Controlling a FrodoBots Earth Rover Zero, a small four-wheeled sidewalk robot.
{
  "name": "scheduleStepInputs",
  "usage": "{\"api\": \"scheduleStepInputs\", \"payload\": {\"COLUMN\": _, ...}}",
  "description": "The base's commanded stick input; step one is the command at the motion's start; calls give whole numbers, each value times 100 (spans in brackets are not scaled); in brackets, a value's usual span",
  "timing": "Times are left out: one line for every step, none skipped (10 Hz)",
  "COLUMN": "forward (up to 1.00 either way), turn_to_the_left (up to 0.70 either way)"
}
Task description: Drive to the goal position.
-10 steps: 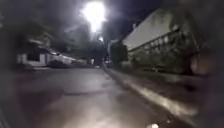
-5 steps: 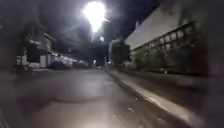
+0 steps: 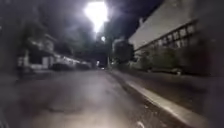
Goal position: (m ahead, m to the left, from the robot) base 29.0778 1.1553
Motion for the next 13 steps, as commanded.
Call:
{"api": "scheduleStepInputs", "payload": {"forward": 70, "turn_to_the_left": 0}}
{"api": "scheduleStepInputs", "payload": {"forward": 70, "turn_to_the_left": 0}}
{"api": "scheduleStepInputs", "payload": {"forward": 70, "turn_to_the_left": 0}}
{"api": "scheduleStepInputs", "payload": {"forward": 70, "turn_to_the_left": 0}}
{"api": "scheduleStepInputs", "payload": {"forward": 70, "turn_to_the_left": 0}}
{"api": "scheduleStepInputs", "payload": {"forward": 70, "turn_to_the_left": 0}}
{"api": "scheduleStepInputs", "payload": {"forward": 70, "turn_to_the_left": 0}}
{"api": "scheduleStepInputs", "payload": {"forward": 70, "turn_to_the_left": 0}}
{"api": "scheduleStepInputs", "payload": {"forward": 70, "turn_to_the_left": 0}}
{"api": "scheduleStepInputs", "payload": {"forward": 70, "turn_to_the_left": 0}}
{"api": "scheduleStepInputs", "payload": {"forward": 70, "turn_to_the_left": 0}}
{"api": "scheduleStepInputs", "payload": {"forward": 70, "turn_to_the_left": 0}}
{"api": "scheduleStepInputs", "payload": {"forward": 70, "turn_to_the_left": 0}}
